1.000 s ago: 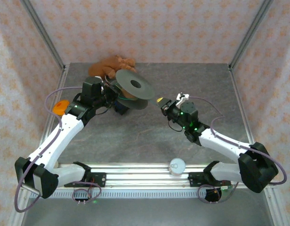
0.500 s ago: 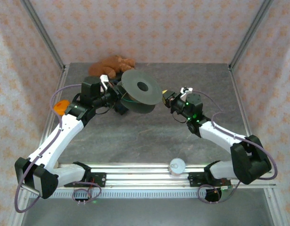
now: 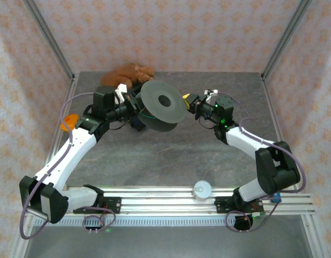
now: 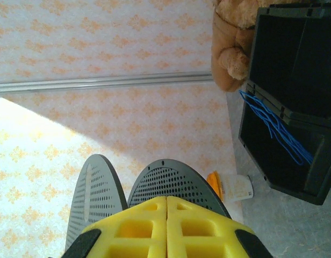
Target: Wrap the cables
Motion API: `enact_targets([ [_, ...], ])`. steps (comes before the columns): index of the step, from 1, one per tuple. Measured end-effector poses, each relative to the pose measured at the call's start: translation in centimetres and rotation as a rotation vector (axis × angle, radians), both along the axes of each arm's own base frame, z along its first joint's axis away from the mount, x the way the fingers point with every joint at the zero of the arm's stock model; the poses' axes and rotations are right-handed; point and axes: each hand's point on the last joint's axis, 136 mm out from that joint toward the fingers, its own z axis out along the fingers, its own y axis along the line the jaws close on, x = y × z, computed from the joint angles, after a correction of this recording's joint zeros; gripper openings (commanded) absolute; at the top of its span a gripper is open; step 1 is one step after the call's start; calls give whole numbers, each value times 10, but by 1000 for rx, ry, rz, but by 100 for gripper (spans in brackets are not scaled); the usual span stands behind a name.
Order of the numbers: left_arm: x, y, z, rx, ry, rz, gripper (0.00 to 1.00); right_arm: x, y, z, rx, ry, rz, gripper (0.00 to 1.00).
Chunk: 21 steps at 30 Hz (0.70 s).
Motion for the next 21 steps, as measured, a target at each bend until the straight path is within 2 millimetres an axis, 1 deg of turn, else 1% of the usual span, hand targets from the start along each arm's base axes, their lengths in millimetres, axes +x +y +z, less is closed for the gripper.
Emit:
enact_targets([
  [4, 3, -1, 8, 39, -48, -27, 0, 9, 4, 5, 1, 3, 35, 0],
  [9, 2, -1, 18, 113, -107, -71, 0, 17, 11, 13, 6, 0, 94, 0],
  [13, -1, 0, 23, 172, -150, -103, 0, 16, 16, 19, -3, 8, 154, 0],
  [17, -7, 1, 26, 256, -197, -153, 0, 14, 19, 25, -69, 5, 215, 0],
  [21, -18, -6, 31, 340, -261, -216, 0, 12, 17, 33, -153, -14, 264, 0],
])
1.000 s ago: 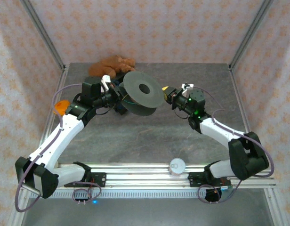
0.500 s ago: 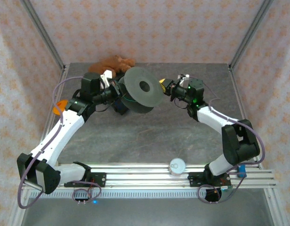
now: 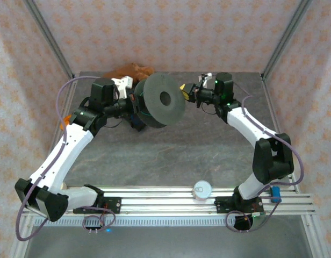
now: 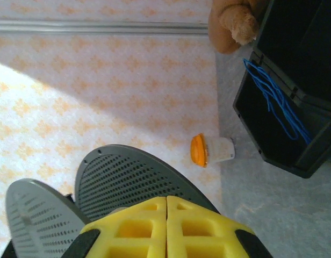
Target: Wrap the cables
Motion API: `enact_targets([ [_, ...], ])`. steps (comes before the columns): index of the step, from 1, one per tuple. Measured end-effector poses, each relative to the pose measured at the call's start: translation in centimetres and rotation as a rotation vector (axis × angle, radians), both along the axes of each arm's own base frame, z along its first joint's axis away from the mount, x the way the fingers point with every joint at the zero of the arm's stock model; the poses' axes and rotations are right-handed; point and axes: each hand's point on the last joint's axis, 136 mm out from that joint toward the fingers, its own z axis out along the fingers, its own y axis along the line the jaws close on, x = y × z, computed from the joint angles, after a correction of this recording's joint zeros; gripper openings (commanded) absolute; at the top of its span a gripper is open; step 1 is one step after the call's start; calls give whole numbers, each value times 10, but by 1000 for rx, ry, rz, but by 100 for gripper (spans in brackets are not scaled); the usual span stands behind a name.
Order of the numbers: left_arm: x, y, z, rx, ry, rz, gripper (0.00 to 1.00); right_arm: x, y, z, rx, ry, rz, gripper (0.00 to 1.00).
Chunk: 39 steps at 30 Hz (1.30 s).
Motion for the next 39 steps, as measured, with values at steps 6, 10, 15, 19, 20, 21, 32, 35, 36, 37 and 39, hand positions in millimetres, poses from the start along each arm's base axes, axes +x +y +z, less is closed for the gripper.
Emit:
enact_targets([
  [6, -7, -4, 5, 50, -71, -53, 0, -4, -2, 5, -95, -38, 63, 0],
  [10, -8, -6, 2, 64, -85, -70, 0, -6, -4, -2, -103, -28, 63, 0],
  [15, -5, -7, -11, 79, -73, -71, 0, -6, -11, -16, -122, 11, -1, 0],
  [19, 2, -9, -21, 130, -76, -53, 0, -4, -18, -28, -125, 60, -98, 9],
  [20, 4, -10, -22, 145, -82, -49, 0, -2, -20, -33, -130, 76, -124, 9],
  [21, 6, -11, -23, 165, -93, -47, 0, 0, -21, -38, -137, 95, -149, 10],
  [32, 10, -28, -66, 360, -67, -95, 0, 22, -15, -45, -105, 150, -313, 21],
  [35, 11, -26, -67, 373, -70, -87, 0, 24, -12, -52, -105, 165, -312, 15],
  [36, 11, -25, -67, 376, -70, -85, 0, 24, -11, -52, -106, 166, -308, 18],
  [37, 11, -25, -67, 378, -70, -85, 0, 25, -10, -52, -107, 165, -300, 22],
  [39, 11, -24, -69, 388, -68, -85, 0, 26, -7, -48, -111, 155, -283, 24],
])
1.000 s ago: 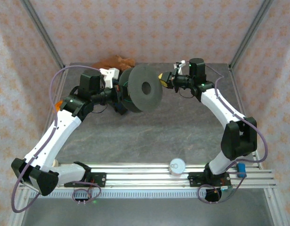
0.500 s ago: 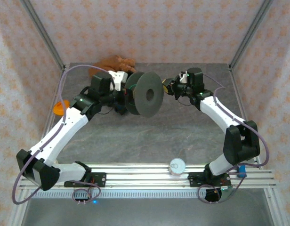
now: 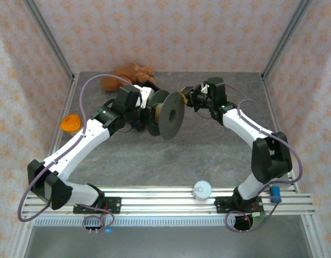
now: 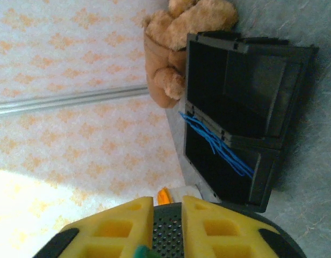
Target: Wrap the cables
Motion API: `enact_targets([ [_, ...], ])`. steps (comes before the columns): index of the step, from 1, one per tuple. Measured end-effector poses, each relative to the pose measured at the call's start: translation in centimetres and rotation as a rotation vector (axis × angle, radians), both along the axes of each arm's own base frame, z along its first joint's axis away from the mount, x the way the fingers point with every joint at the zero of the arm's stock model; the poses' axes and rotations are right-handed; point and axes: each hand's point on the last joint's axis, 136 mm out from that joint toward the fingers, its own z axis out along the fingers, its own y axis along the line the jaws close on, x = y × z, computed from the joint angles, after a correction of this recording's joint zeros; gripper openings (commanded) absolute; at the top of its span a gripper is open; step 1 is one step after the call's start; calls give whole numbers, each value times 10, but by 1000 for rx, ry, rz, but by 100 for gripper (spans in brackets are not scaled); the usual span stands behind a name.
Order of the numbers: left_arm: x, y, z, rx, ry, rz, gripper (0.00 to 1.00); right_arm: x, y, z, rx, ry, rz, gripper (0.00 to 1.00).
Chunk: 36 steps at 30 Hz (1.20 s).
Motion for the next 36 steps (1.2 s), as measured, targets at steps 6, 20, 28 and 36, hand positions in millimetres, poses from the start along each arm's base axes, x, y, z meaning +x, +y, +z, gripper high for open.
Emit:
enact_targets([
  [6, 1, -1, -9, 35, 23, -18, 0, -6, 8, 23, -87, -67, 90, 21],
  [20, -2, -4, -30, 108, 107, -64, 0, -45, 30, 56, -245, -203, 353, 0],
  [28, -1, -2, -28, 117, 105, -56, 0, -54, 37, 54, -307, -221, 400, 13],
  [36, 3, 8, -26, 151, 65, -8, 0, -61, 21, 63, -376, -258, 360, 36],
])
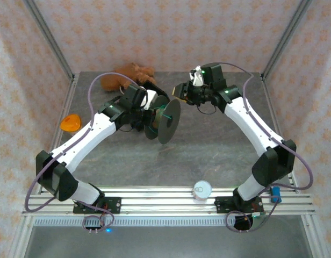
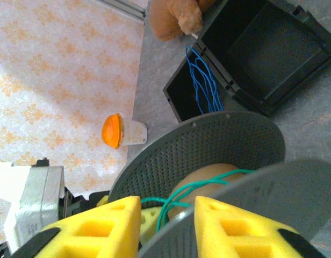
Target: Wrap the cables
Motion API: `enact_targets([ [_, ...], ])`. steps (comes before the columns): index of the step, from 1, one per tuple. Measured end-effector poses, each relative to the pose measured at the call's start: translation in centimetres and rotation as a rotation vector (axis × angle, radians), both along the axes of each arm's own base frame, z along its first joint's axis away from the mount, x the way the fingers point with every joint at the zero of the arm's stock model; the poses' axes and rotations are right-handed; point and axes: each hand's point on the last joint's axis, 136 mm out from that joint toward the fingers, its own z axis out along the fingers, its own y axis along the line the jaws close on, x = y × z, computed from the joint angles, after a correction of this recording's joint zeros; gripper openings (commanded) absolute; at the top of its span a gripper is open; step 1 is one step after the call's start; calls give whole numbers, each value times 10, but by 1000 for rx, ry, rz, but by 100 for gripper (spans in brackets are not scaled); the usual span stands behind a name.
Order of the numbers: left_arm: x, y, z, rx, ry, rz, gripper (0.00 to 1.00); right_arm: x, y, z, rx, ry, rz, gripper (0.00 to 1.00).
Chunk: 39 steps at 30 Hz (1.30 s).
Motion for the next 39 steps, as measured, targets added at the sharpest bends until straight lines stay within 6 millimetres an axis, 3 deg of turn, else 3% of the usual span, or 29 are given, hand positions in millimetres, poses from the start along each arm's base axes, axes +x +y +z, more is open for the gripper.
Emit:
enact_targets([
  [8, -4, 22, 14, 96, -145, 50, 0, -23, -19, 23, 43, -47, -26, 58],
  [11, -2, 29, 16, 132, -202, 66, 0, -36, -11, 29, 135, -30, 31, 65],
  [15, 1, 39, 15, 177, -248, 84, 0, -58, 8, 25, 224, 28, 147, 68],
  [20, 4, 41, 17, 200, -276, 83, 0, -88, 28, 25, 238, 45, 288, 56],
  [26, 7, 39, 20, 195, -292, 80, 0, -117, 47, 17, 196, 70, 413, 55],
  [30, 7, 39, 20, 197, -293, 78, 0, -131, 62, 10, 171, 79, 485, 49],
  [33, 7, 40, 20, 198, -293, 78, 0, -137, 66, 3, 155, 97, 506, 39],
  [39, 7, 40, 20, 198, -293, 78, 0, -138, 66, 1, 144, 99, 515, 29],
])
